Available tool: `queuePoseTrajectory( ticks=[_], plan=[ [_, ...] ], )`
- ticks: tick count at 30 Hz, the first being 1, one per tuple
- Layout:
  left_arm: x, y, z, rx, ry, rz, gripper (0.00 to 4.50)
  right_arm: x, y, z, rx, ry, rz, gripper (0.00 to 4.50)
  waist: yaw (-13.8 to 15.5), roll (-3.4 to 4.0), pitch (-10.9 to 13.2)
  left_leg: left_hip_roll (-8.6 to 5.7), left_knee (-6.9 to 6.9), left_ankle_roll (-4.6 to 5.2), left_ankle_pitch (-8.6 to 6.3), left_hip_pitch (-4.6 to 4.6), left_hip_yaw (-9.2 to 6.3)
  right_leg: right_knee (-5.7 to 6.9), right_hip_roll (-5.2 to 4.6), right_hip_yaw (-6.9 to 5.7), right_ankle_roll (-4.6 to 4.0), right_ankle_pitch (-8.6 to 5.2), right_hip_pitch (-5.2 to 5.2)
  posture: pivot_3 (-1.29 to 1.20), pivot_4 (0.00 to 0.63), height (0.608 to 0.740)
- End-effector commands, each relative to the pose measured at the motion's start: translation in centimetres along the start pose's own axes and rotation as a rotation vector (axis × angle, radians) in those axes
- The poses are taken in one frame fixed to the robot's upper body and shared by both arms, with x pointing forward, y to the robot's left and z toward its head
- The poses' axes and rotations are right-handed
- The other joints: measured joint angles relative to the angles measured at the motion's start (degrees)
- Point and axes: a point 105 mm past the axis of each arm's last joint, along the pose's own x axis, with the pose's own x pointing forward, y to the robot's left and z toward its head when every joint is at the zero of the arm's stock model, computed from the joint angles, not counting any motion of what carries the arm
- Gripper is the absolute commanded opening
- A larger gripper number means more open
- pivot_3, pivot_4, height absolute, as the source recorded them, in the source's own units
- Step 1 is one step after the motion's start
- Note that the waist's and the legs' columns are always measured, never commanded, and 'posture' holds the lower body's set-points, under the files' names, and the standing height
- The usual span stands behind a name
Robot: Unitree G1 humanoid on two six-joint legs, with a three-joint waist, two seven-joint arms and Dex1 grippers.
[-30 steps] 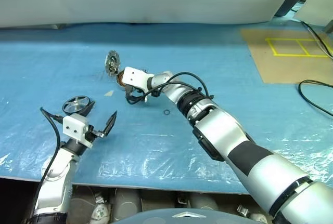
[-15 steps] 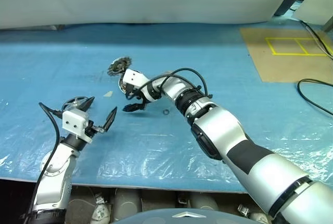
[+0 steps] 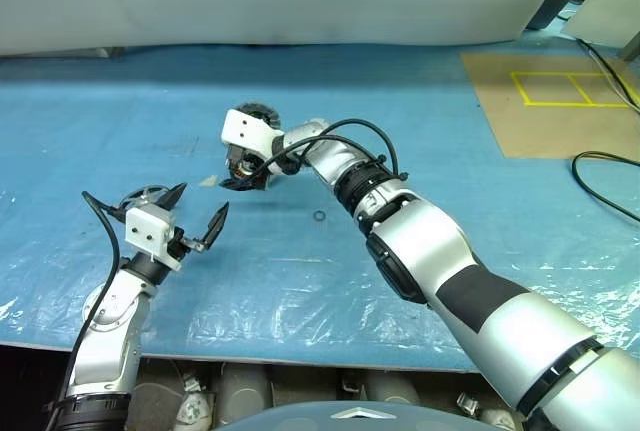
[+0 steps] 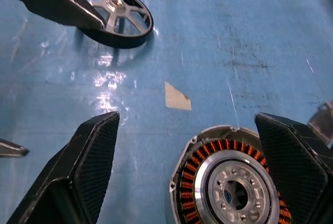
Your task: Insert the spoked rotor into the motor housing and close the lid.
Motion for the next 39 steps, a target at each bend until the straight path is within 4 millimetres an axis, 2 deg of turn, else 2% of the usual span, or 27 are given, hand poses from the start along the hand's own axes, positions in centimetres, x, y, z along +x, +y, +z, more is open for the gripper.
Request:
queuePoseTrajectory(
  ticks=[1,8,13,20,22,31,35,39],
  plan=[
    [-0.2,0.2,0.6,0.024,-0.012,0.004,4.50,0.5,0.5,-0.3,-0.049,0.034,-0.006,4.35,0.0,0.00,0.0,0.00,0.00,0.00,0.00,0.00,0.00,0.00,0.00,0.00,0.00,0.00,0.00,0.00,0.150,0.740],
    [-0.4,0.3,0.5,0.026,-0.009,0.008,4.50,0.8,1.1,-4.2,0.029,0.162,-0.046,4.35,0.0,0.00,0.0,0.00,0.01,-0.01,0.01,-0.01,0.01,0.00,0.00,0.00,0.00,0.00,0.00,0.00,0.150,0.740],
    [-0.3,0.3,0.5,0.027,-0.009,0.006,4.50,0.7,1.4,-5.5,0.051,0.213,-0.047,4.35,0.1,0.02,0.0,0.00,0.02,-0.01,0.00,0.07,0.01,0.04,0.00,0.00,0.00,0.00,0.07,0.00,0.150,0.740],
    [-0.2,0.4,0.6,0.031,-0.012,0.006,4.50,0.9,2.0,-6.7,0.073,0.238,-0.052,2.08,0.2,0.03,0.0,-0.03,0.04,-0.01,0.00,0.16,0.01,0.03,-0.04,0.02,0.00,0.00,0.18,0.00,0.150,0.740],
    [-0.3,0.5,0.7,0.034,-0.013,0.008,4.50,0.9,2.1,-6.8,0.060,0.246,-0.049,1.70,0.1,0.09,-0.1,-0.04,0.03,-0.01,0.00,0.23,0.00,0.04,-0.03,0.03,0.00,0.00,0.22,0.00,0.150,0.740],
    [-1.8,0.5,0.8,0.043,0.008,0.004,4.50,0.8,4.3,-4.4,0.069,0.168,0.218,1.69,-0.3,0.15,-0.1,-0.03,-0.02,0.00,-0.02,0.40,-0.02,0.01,-0.03,0.09,0.00,0.00,0.33,0.00,0.150,0.740],
    [-3.0,-0.5,0.8,0.034,0.034,-0.021,4.50,1.5,6.5,-3.3,0.080,0.118,0.336,1.69,-0.6,0.14,-0.1,0.03,-0.12,0.04,-0.04,0.47,-0.04,0.02,0.04,0.11,-0.05,-0.03,0.32,0.00,0.150,0.740],
    [-4.0,-1.2,0.6,0.022,0.071,-0.027,4.50,2.8,8.7,-3.2,0.111,0.096,0.354,1.69,-0.6,0.16,-0.1,0.03,-0.18,0.20,-0.13,0.52,-0.03,0.01,0.02,0.09,-0.08,-0.05,0.34,0.00,0.150,0.740]
  ],
)
